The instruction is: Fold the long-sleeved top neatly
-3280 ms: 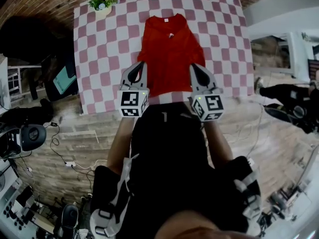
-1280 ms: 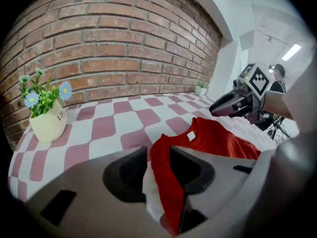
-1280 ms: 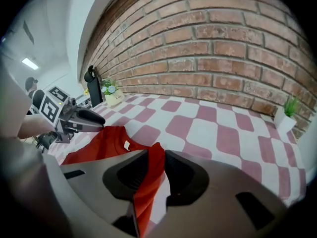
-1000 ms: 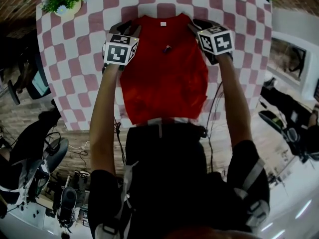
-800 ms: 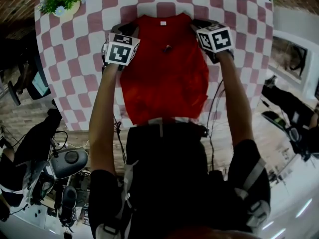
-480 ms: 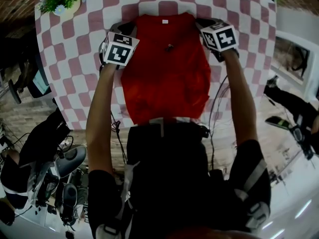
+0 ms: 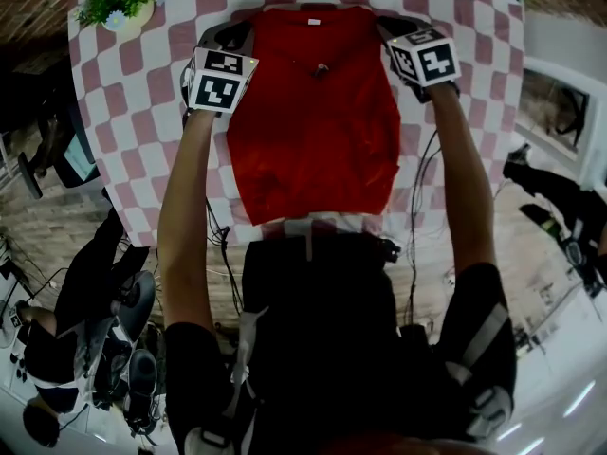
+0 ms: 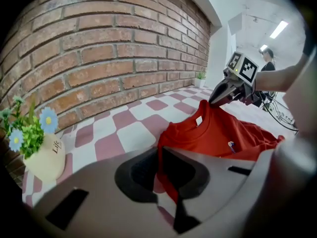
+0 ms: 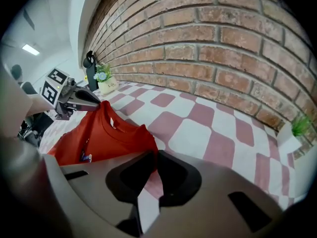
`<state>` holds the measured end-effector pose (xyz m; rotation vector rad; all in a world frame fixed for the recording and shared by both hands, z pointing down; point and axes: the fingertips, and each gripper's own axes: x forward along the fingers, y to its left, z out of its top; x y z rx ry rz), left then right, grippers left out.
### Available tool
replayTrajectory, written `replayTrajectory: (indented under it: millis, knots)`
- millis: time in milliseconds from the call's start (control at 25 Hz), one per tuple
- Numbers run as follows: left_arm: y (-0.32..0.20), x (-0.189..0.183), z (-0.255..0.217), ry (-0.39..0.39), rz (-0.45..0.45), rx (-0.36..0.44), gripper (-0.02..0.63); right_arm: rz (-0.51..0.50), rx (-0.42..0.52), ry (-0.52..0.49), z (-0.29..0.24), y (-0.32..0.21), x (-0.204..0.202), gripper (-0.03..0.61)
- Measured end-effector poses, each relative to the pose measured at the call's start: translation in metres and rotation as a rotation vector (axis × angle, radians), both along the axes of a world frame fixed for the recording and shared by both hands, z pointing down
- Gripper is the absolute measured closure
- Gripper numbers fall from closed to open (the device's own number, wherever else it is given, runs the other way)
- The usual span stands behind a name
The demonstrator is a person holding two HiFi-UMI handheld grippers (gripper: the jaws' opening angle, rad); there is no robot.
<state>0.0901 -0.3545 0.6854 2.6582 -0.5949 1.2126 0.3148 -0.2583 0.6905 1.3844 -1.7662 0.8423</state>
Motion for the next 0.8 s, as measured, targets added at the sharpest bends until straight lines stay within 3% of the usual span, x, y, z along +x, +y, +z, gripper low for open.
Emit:
replayTrajectory:
  millis: [400, 800]
  knots:
    - [-0.001, -0.001, -0.063, 0.092, 0.017, 0.150, 0.583, 0.016, 0.151, 0.071, -0.065, -0.004, -0.003, 0.546]
    - [0.053, -0.027, -0.138, 0.215, 0.076, 0.256, 0.581, 0.060, 0.328, 0.131, -0.142, 0.049, -0.033, 0.548]
